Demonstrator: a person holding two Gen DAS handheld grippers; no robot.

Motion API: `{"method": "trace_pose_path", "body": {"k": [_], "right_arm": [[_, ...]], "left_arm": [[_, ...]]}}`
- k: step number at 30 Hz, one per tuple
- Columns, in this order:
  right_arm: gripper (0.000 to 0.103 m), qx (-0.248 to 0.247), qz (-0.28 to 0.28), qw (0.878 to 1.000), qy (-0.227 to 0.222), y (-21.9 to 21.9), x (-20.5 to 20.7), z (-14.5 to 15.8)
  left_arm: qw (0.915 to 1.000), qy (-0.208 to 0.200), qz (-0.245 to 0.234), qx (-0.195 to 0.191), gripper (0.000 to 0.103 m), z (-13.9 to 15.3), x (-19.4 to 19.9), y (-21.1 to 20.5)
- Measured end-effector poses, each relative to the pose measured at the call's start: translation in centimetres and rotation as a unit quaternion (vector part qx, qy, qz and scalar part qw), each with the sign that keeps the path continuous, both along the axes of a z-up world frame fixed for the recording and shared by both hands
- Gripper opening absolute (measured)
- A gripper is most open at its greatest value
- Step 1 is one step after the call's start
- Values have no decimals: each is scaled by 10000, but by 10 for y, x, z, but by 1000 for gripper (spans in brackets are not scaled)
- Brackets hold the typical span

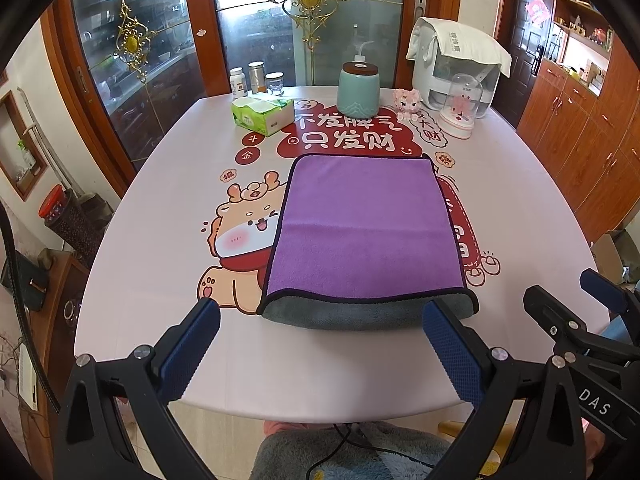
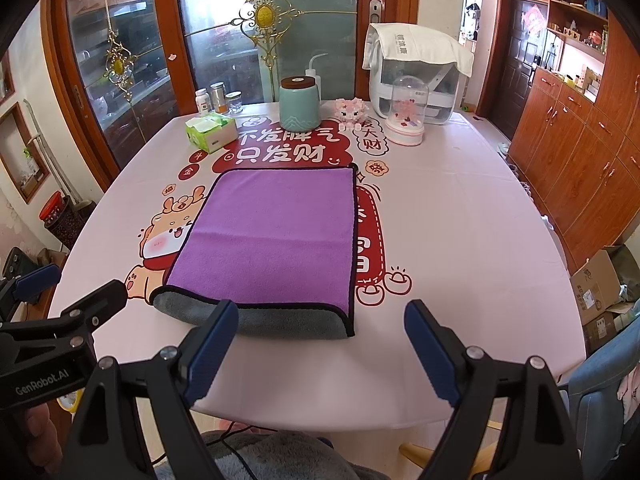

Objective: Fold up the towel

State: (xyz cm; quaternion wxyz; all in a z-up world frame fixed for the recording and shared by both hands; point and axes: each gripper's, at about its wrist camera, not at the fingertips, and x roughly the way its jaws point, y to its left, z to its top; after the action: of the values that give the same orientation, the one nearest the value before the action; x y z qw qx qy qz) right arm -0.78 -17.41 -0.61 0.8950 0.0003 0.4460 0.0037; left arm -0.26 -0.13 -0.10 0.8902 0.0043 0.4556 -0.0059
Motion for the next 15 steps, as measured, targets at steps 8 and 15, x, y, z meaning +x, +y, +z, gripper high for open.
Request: {"method": "trace_pose_path", "body": {"k": [8,15], "right_arm": [[86,2,1,10000,26,-1,0,1],[86,-7,5,10000,41,0,0,0]], "left_arm": [[10000,81,6,-22,101,-5,-2,5],[9999,122,19,-21,101,-5,-1,6]]}}
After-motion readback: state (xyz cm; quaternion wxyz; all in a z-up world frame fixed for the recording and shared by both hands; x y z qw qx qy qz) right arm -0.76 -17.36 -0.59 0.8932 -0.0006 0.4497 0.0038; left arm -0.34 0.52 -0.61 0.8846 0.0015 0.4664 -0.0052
